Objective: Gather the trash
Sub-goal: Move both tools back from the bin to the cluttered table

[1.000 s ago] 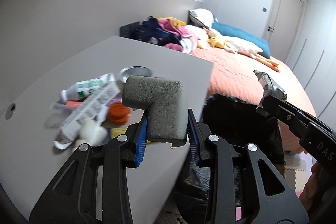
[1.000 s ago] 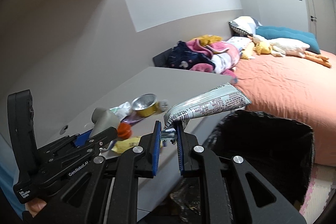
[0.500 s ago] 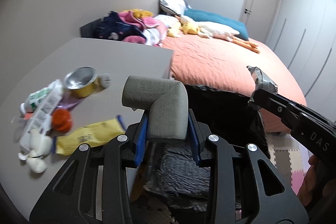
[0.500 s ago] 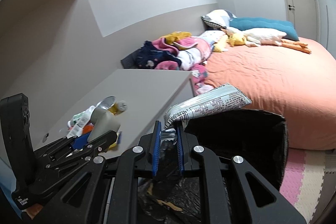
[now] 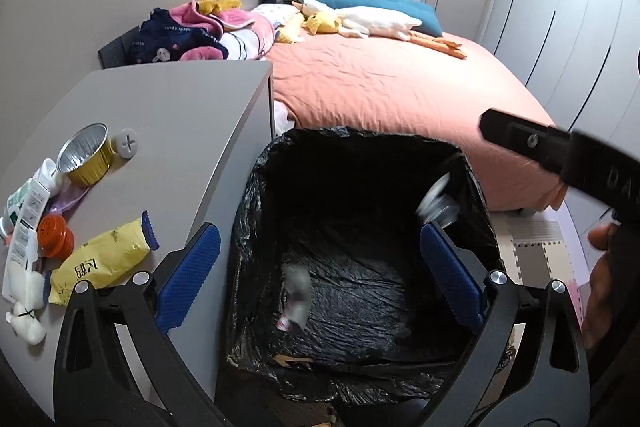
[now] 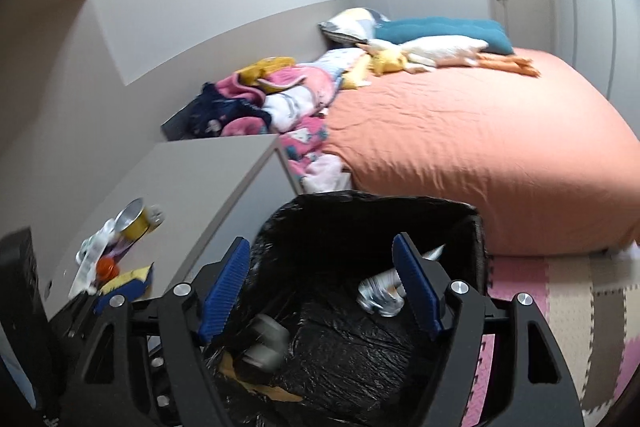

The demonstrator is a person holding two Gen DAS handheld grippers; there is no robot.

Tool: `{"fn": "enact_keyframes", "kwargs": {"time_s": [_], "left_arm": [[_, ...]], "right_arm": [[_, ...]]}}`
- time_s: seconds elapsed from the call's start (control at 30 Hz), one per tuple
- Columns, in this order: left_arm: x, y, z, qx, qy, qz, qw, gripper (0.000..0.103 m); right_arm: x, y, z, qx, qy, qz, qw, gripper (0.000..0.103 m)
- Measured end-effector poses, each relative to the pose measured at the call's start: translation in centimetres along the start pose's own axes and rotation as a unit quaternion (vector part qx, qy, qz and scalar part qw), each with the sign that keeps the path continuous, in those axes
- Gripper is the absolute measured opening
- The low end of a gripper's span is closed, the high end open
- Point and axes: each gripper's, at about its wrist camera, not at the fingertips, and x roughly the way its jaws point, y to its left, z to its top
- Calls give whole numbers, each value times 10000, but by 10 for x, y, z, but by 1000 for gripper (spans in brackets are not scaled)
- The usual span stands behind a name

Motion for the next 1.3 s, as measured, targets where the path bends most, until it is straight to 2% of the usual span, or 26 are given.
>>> {"fn": "enact_keyframes", "kwargs": {"time_s": [0.17,0.43,0.77,1.3], "left_arm": [[0,6,0,-29,-20,61,10000,97],[-7,14,-5,-42,-60,234,9997,97],[-26,51,-20,-313,-133,610,9976,97],[-53,108,-43,-737,-165,1132,9907,97]], "right_arm": [[1,-8,3,132,-51,-80,9999,76],[5,9,-1,-10,-20,45,10000,78],[18,57,-13,-508,160,396,9978,78],[34,134,-26,-1312,314,998,9858,78]]}}
